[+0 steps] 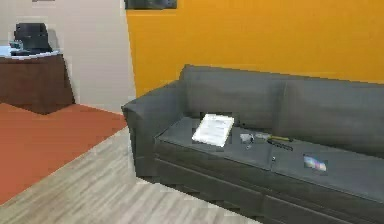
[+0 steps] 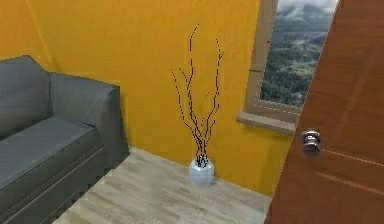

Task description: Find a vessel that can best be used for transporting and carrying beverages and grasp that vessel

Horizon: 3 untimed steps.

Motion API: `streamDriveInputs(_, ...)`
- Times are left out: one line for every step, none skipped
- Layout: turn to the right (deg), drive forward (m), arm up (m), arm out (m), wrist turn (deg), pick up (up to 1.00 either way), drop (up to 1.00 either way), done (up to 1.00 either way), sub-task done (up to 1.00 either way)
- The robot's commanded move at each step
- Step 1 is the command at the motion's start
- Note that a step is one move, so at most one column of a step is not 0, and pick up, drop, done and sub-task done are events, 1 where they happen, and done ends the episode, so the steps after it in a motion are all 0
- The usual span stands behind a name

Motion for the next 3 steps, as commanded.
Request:
streamDriveInputs(-24.0, 0.0, 0.0, 0.0, 0.0, 0.0, 0.0, 0.0, 0.0)
streamDriveInputs(0.0, 0.65, 0.0, 0.0, 0.0, 0.0, 0.0, 0.0, 0.0)
streamDriveInputs(-36.0, 0.0, 0.0, 0.0, 0.0, 0.0, 0.0, 0.0, 0.0)
